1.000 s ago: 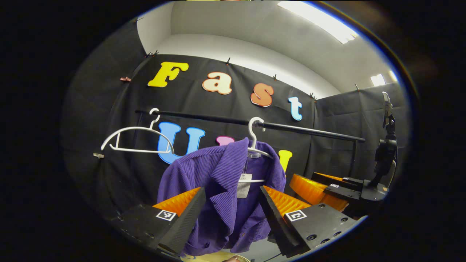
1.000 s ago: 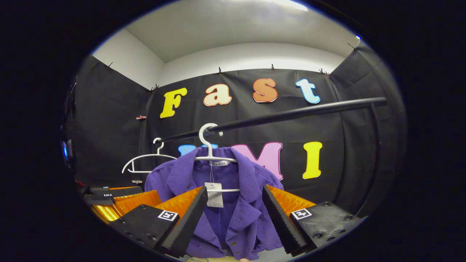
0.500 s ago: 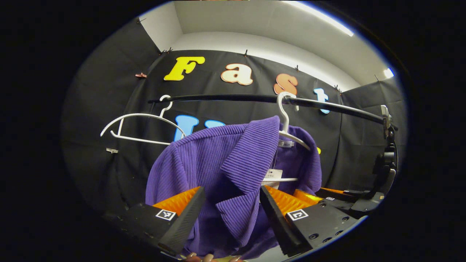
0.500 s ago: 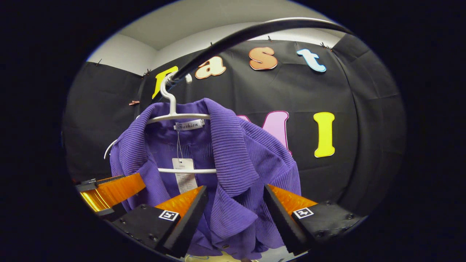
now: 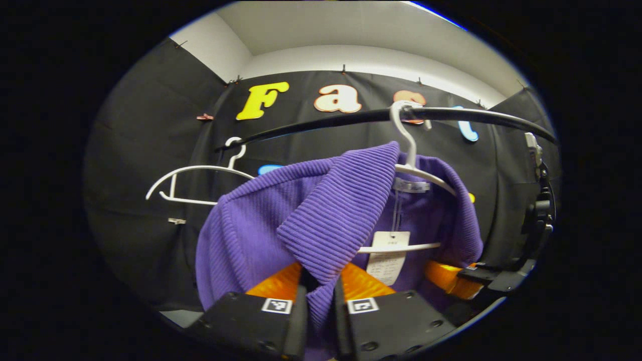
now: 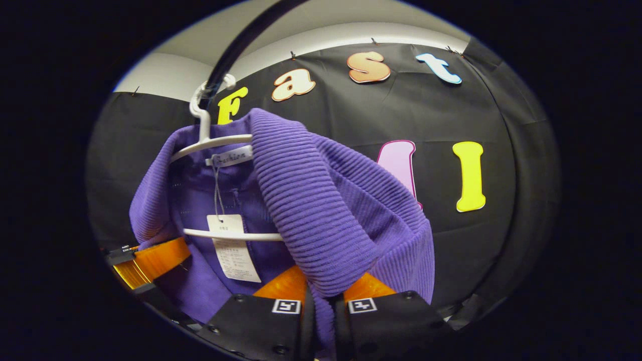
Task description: Grasp the clothes on the hanger with both hands and then place them into the laundry hamper below.
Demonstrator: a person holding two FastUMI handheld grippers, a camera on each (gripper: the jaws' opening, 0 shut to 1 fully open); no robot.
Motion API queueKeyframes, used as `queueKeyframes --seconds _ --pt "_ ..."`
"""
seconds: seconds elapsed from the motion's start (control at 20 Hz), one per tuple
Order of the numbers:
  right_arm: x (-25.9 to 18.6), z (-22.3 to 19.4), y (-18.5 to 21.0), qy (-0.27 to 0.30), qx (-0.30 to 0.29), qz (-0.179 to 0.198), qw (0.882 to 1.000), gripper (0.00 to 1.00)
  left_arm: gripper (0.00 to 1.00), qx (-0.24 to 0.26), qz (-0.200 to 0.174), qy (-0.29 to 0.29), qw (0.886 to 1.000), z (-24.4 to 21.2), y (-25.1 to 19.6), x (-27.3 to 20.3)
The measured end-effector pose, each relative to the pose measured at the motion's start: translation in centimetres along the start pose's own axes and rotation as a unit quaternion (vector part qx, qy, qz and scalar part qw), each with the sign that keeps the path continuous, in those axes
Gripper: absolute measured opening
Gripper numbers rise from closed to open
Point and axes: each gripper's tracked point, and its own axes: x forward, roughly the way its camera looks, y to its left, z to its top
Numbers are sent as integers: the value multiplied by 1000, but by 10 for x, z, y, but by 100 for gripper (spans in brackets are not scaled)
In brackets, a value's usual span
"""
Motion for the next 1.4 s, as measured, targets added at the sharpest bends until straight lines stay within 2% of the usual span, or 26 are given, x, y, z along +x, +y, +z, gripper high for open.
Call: queueKeyframes --seconds 0.05,0.15,0.25,0.4,0.55,0.75,0.95,1.05,1.15,1.2,1.25,1.4 --pt "3 -1 1 5 8 19 1000 19 13 -2 -10 6 1000 -1 -4 2" --pt "5 3 -1 8 38 58 998 19 8 -10 -27 15 999 0 -5 0" --pt "5 7 -4 5 72 82 994 19 8 -20 -20 22 999 4 6 -5" --pt "-1 18 -4 -10 67 103 992 19 6 -9 7 1 1000 33 28 -18" --pt "-11 27 17 -15 77 157 985 19 8 34 43 -43 998 72 56 -25" --pt "-18 26 39 -9 86 196 977 19 6 99 69 -84 989 103 83 -22" --pt "-32 42 58 -25 104 222 969 19 8 167 86 -123 974 143 105 -13" --pt "-38 55 63 -40 114 229 966 19 7 161 68 -102 979 136 114 5" --pt "-44 62 64 -52 117 230 965 19 8 148 31 -68 986 117 123 26" --pt "-46 62 65 -53 116 229 965 24 8 149 10 -56 987 110 127 34" --pt "-45 63 65 -56 114 227 966 19 8 151 -17 -46 987 104 129 42" --pt "-45 66 55 -67 118 213 968 19 8 135 -94 -17 986 93 120 55"
